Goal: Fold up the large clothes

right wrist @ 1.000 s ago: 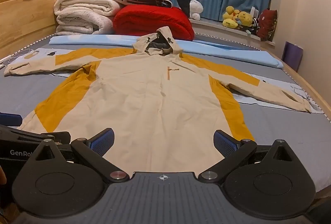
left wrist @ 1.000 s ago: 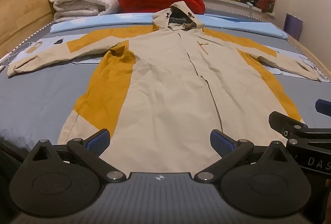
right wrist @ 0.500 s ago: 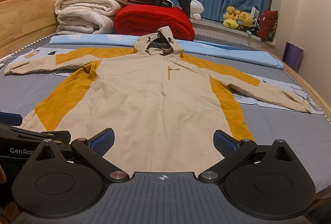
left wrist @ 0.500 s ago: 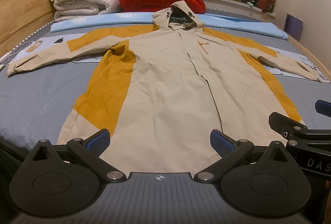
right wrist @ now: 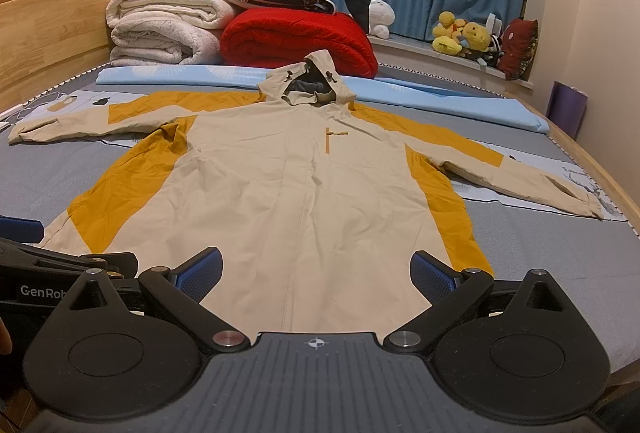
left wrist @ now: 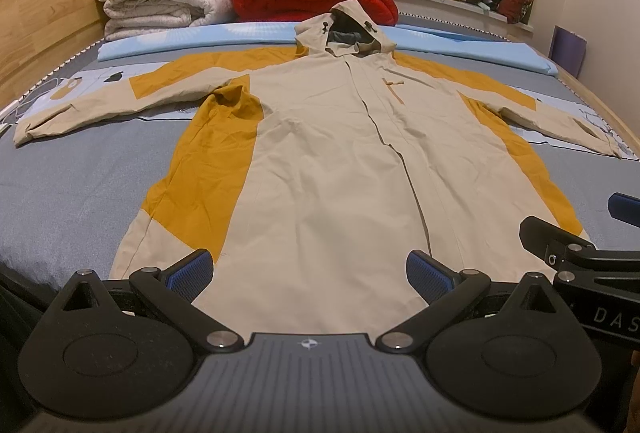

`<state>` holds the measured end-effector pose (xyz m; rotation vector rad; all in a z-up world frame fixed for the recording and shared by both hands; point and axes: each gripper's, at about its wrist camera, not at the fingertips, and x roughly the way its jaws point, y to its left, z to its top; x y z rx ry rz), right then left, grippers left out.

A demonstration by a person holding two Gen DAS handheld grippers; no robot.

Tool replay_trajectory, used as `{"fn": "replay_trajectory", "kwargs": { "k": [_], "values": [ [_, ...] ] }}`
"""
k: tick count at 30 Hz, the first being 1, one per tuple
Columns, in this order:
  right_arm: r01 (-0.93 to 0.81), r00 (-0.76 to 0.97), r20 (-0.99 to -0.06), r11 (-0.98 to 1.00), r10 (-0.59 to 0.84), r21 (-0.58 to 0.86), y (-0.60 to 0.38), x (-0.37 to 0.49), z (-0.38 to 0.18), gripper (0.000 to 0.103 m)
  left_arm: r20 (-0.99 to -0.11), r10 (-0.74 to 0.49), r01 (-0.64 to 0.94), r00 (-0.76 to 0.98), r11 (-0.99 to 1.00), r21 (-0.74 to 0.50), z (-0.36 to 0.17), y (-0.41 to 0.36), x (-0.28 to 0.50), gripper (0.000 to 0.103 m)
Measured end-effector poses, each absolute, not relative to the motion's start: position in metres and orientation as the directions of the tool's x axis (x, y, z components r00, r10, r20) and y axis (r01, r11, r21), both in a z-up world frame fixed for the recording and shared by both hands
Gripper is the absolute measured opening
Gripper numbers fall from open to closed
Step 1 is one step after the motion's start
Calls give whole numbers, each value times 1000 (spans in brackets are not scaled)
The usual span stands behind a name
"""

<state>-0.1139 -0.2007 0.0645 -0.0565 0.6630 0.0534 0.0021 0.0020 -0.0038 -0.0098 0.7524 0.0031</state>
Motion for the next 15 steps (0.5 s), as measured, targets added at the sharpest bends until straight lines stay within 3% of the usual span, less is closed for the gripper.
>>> {"fn": "replay_trajectory", "kwargs": {
  "k": [15],
  "values": [
    [-70,786,-617,997,33,-37,-200,-114,64,98,-683,-2,-7,730,1000,-10,-4,2,2,103]
  ]
}}
